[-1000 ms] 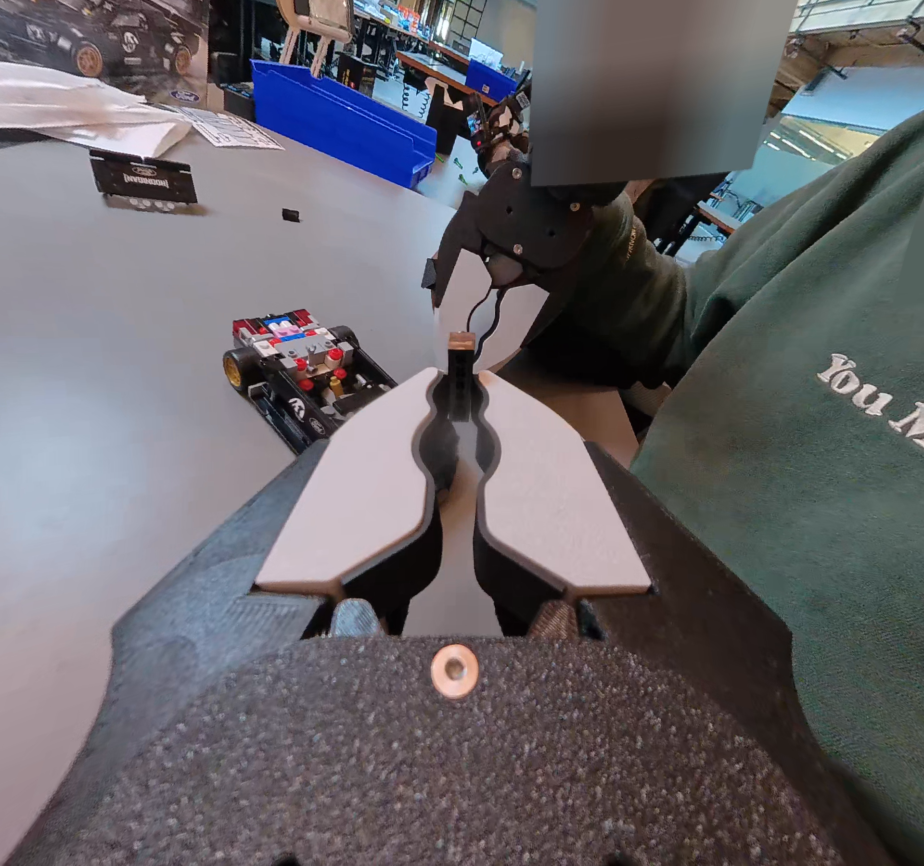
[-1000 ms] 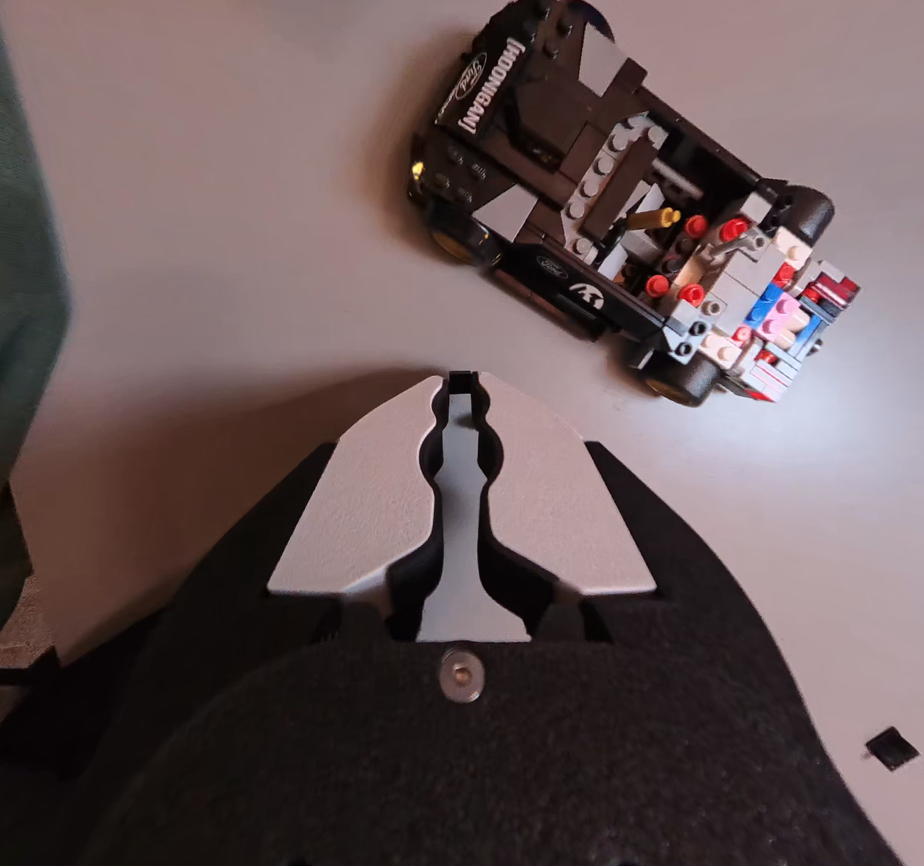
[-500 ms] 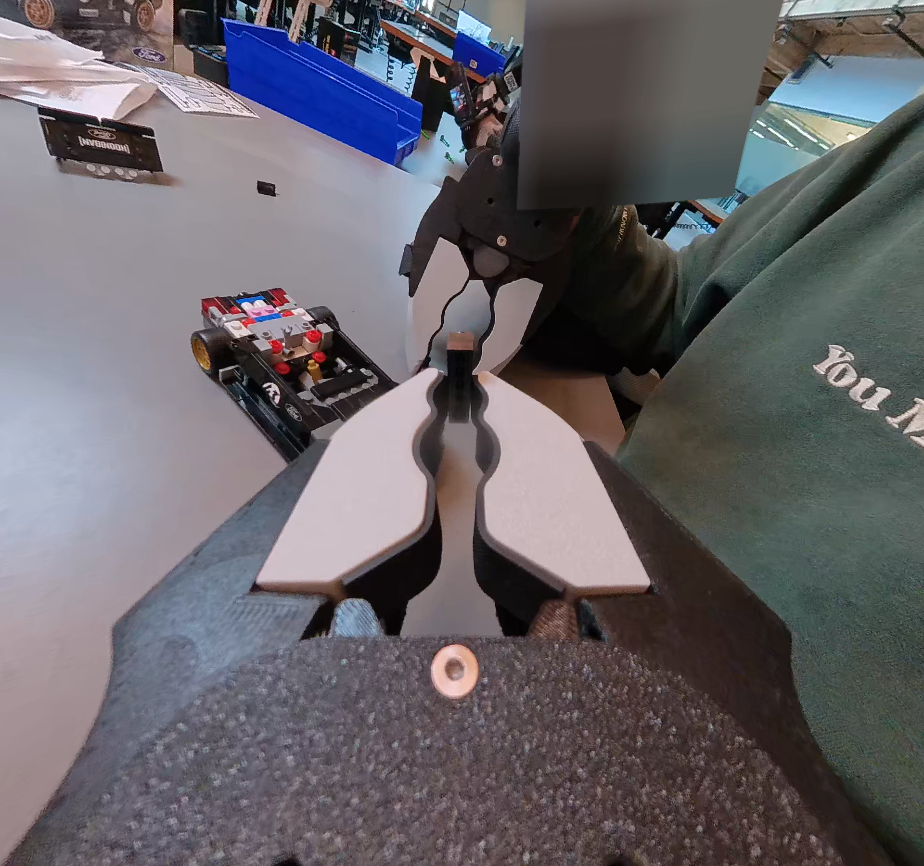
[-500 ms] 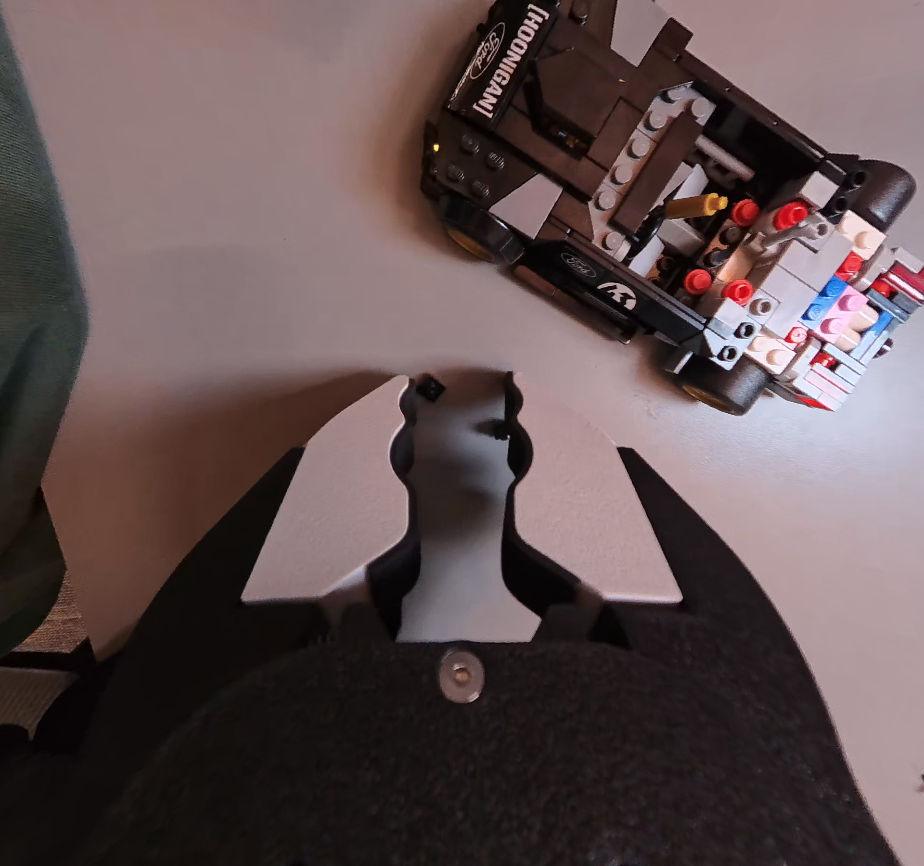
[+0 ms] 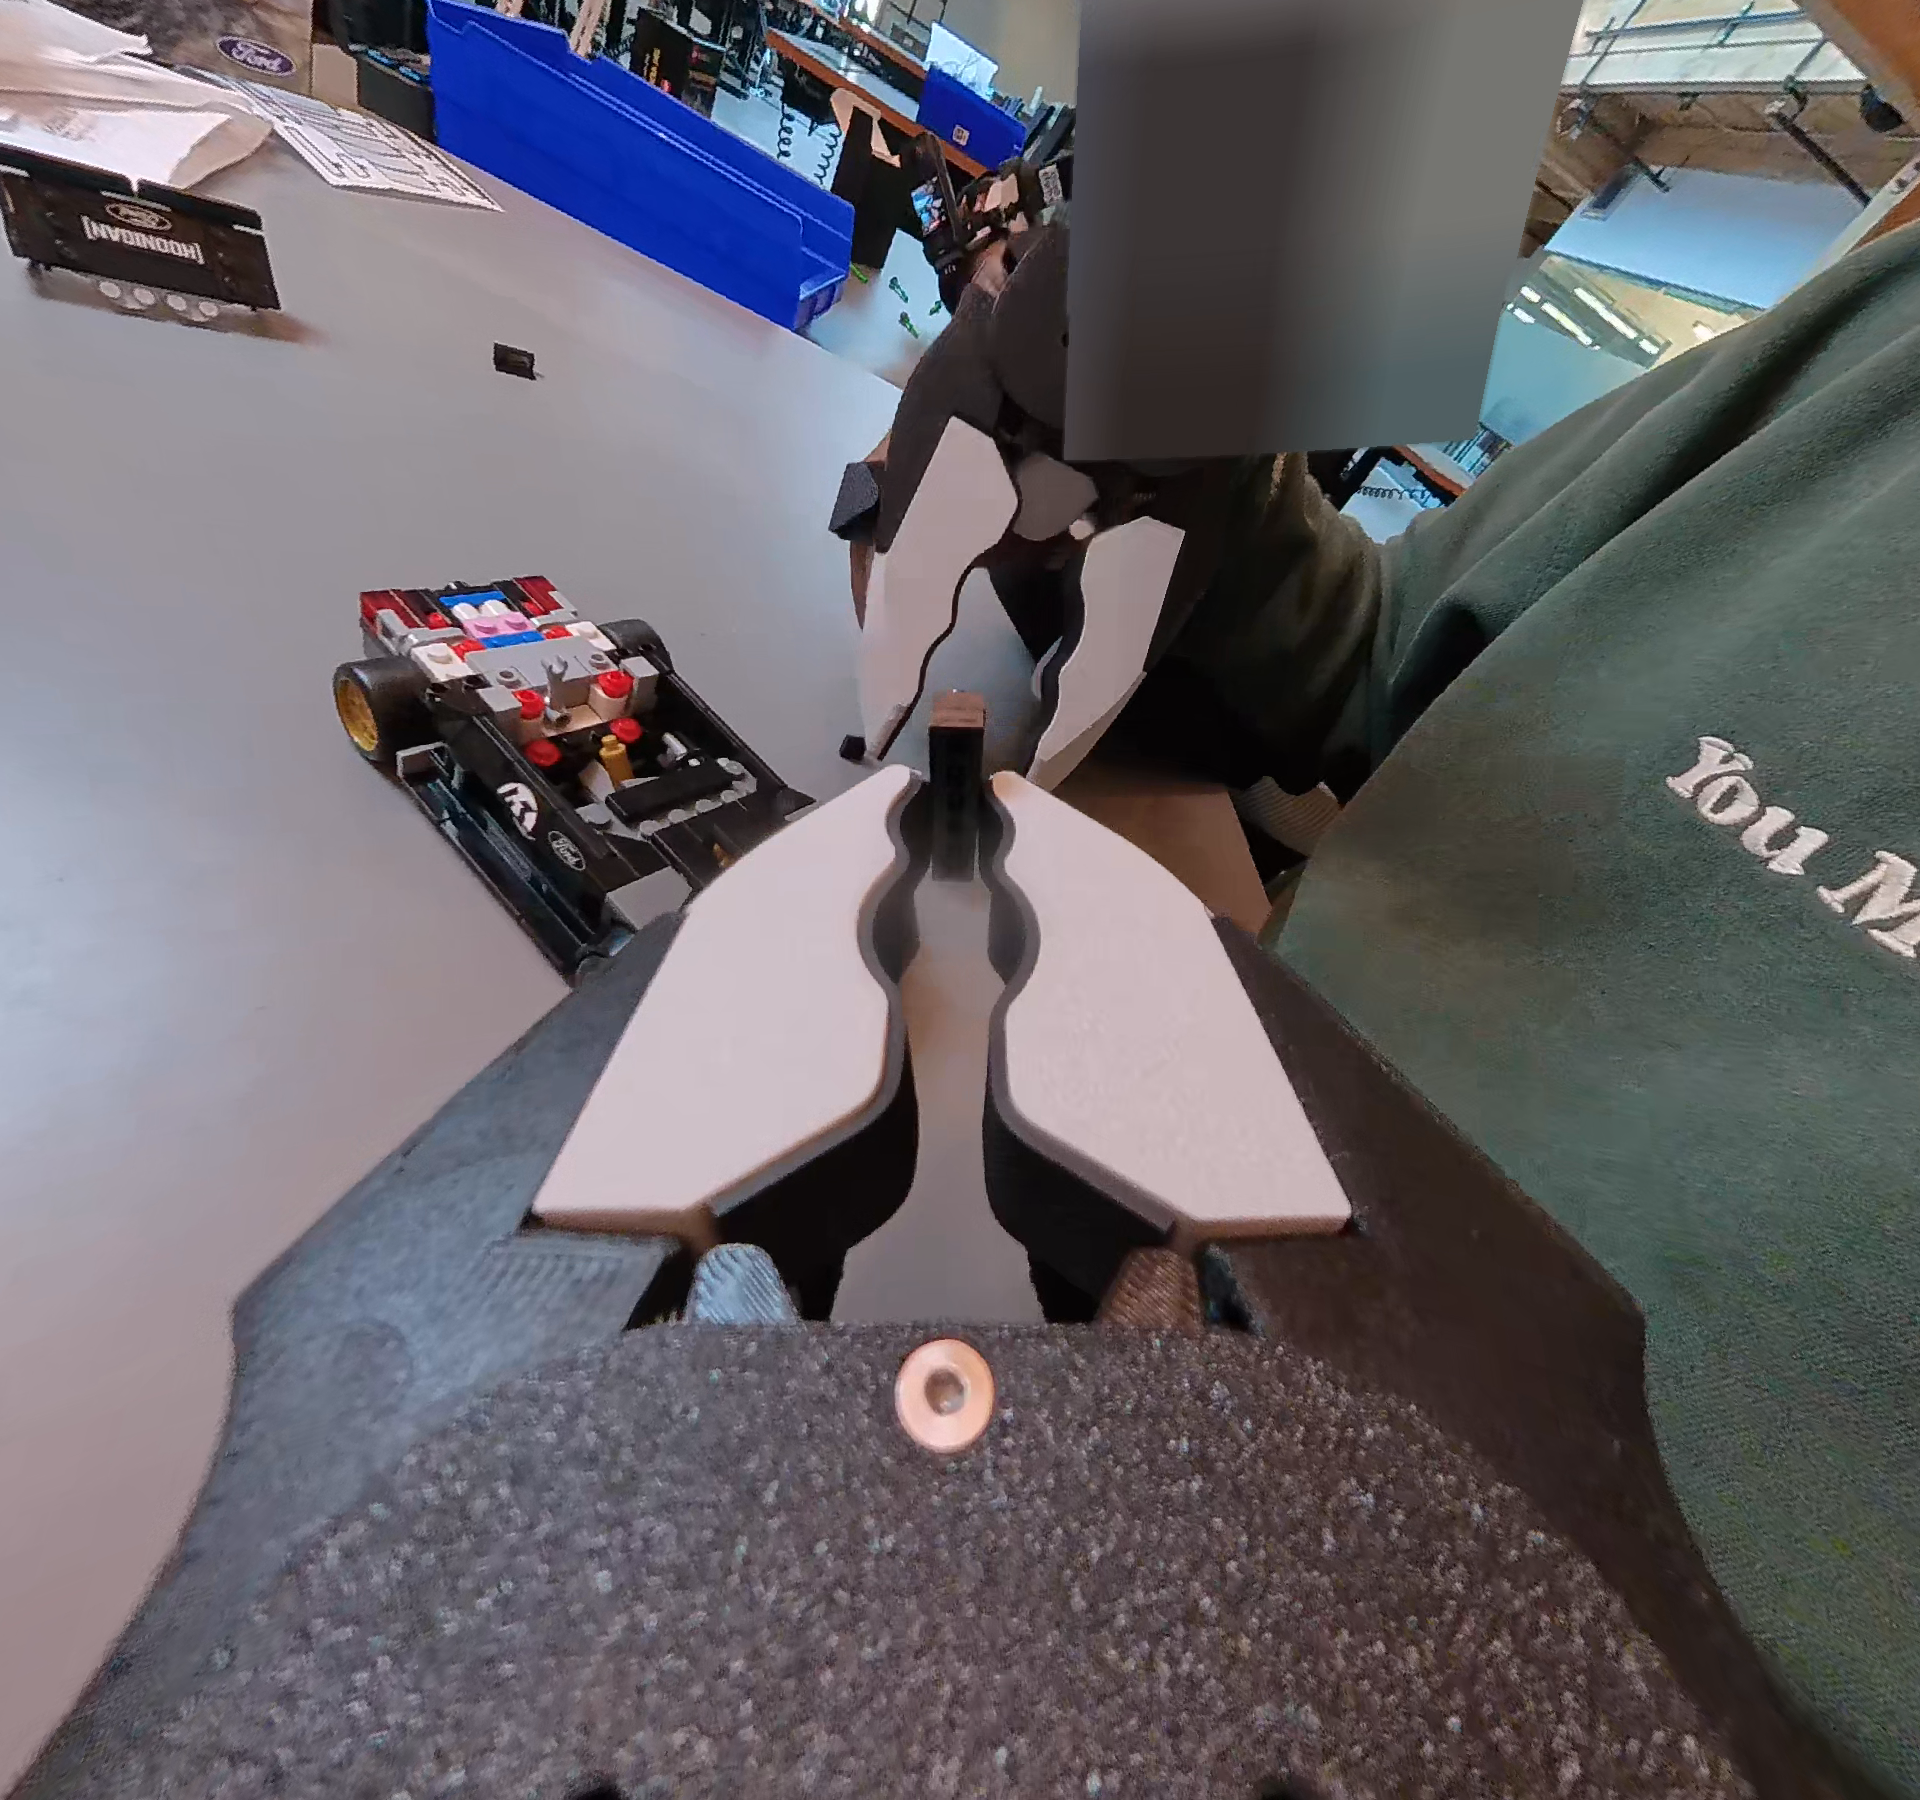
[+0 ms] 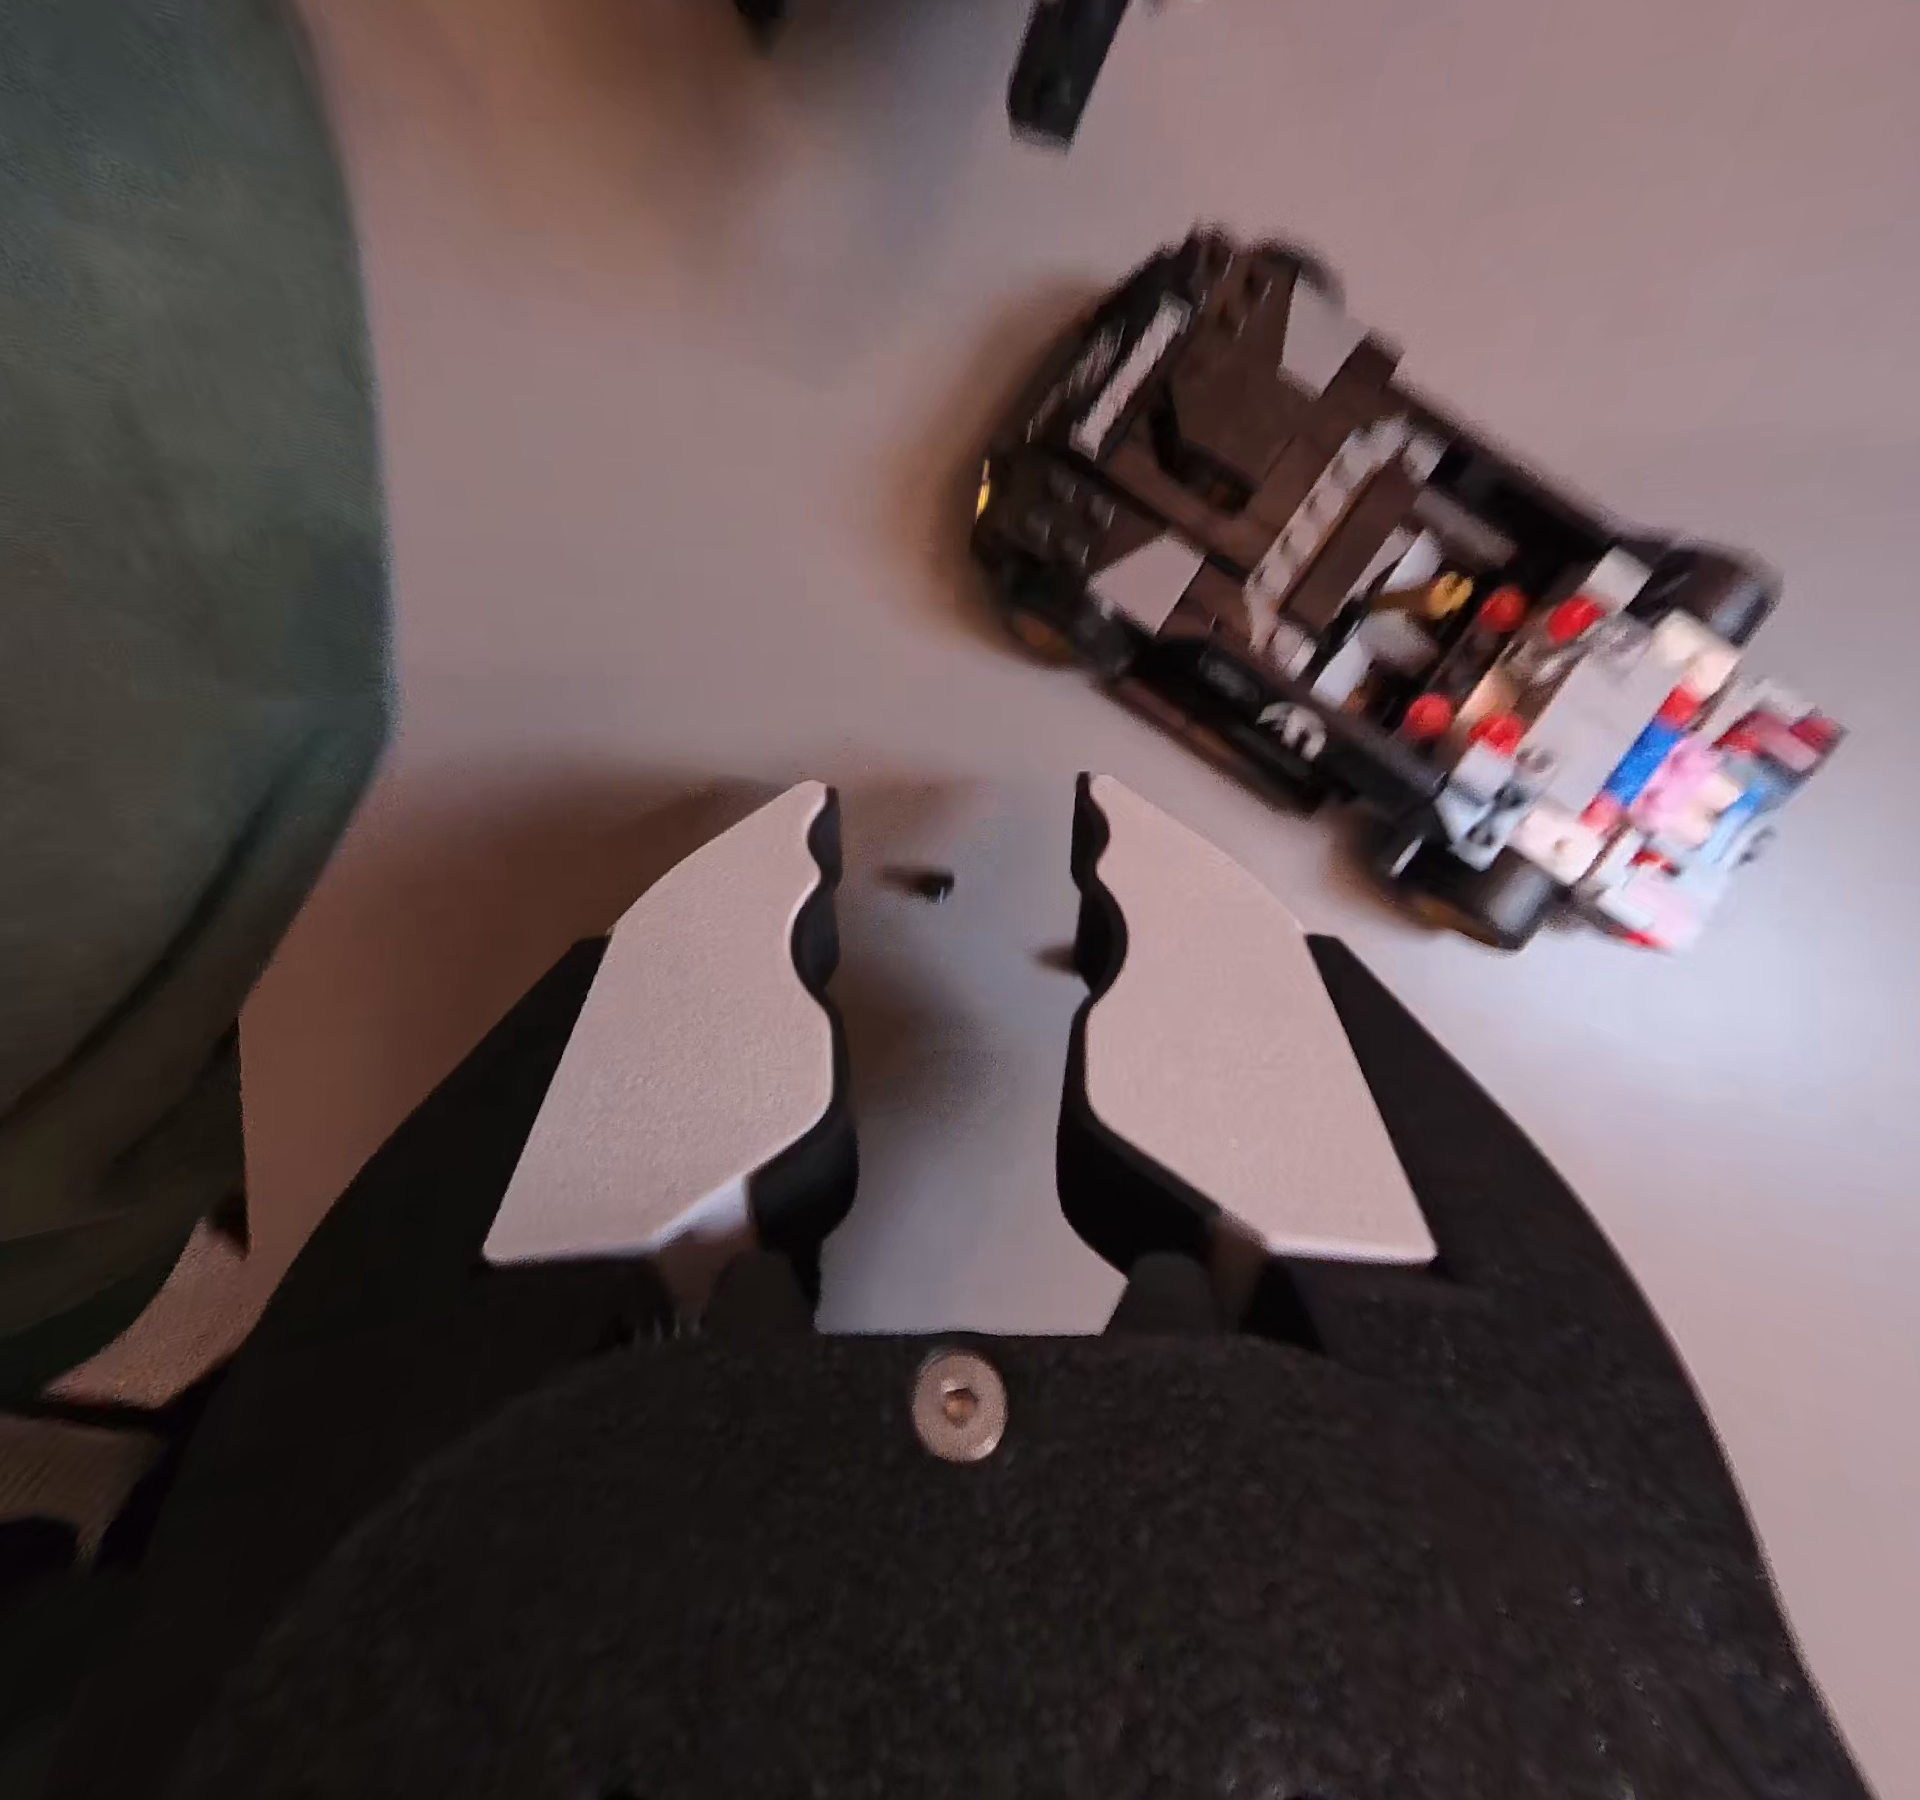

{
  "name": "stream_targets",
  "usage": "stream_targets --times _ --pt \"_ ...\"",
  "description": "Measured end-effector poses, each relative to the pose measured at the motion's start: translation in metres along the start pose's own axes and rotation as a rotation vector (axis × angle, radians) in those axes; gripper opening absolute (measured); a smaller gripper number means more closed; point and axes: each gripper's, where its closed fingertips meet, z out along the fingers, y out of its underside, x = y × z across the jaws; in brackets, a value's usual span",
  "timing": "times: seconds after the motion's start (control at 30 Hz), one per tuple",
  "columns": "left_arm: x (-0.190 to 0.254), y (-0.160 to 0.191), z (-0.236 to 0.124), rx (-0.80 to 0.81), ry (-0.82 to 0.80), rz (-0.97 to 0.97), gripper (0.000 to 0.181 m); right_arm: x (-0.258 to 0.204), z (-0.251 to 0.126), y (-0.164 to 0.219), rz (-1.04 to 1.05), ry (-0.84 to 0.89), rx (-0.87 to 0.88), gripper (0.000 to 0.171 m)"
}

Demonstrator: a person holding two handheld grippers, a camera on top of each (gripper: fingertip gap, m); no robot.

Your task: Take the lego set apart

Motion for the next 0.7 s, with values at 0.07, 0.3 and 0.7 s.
stream_targets --times 0.07,0.3,0.7 --pt "0.003 -0.003 0.001 0.028 0.024 -0.021 0.008 0.005 -0.008 -0.028 -0.010 0.041 0.150 0.032" --pt "0.016 -0.020 -0.002 0.151 0.132 -0.074 0.009 0.005 -0.022 -0.099 0.065 0.024 0.552 0.019" --pt "0.019 -0.024 -0.004 0.165 0.123 -0.039 0.009 0.004 -0.019 -0.109 0.191 -0.083 0.641 0.010"
